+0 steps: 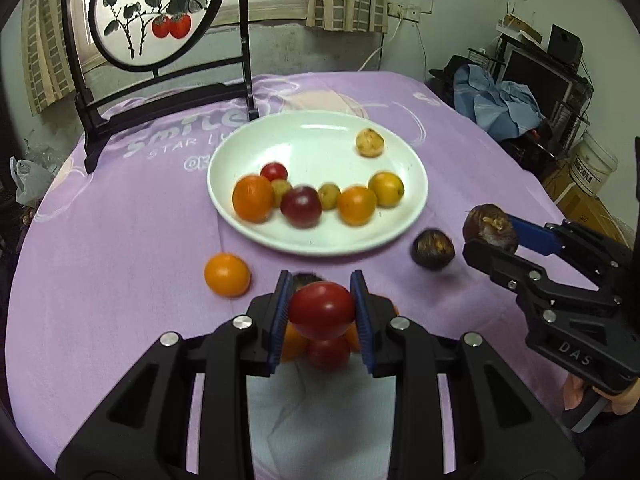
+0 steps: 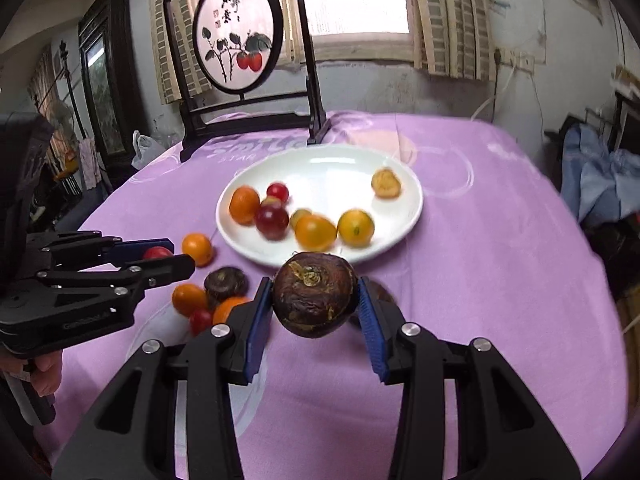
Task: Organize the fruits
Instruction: 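Carry both fruits over the white plate and open both tools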
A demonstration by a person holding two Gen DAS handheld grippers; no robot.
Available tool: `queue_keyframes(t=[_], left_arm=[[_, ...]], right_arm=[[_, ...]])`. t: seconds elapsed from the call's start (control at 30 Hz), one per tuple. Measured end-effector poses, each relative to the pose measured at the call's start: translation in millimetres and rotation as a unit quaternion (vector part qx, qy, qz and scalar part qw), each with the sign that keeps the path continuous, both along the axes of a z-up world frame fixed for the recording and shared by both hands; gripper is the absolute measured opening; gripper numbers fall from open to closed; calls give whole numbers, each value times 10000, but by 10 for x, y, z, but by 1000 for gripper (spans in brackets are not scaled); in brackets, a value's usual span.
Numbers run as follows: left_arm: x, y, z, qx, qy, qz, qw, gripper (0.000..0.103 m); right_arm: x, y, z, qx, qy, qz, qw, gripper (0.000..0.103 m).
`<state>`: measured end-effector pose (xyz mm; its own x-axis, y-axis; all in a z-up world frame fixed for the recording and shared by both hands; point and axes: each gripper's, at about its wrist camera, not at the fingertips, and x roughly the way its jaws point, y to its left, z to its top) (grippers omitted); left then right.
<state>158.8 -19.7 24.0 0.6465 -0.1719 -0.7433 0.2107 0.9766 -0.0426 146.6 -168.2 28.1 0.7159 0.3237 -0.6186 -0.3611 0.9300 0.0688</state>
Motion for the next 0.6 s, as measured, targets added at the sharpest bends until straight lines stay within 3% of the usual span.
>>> queue_keyframes(t=[0.17, 0.4, 0.6], left_arm=[[414, 5, 107, -140, -125, 311, 9993, 30], [1030, 23, -30, -79, 121, 590, 9982, 30], [1295, 16, -208, -159, 199, 670, 9974, 31]], right_arm=[[443, 63, 27, 94, 76, 23, 9999, 43], [1160, 198, -157, 1, 495, -248, 9985, 43], [1354, 235, -330, -16, 708, -237, 9972, 45]])
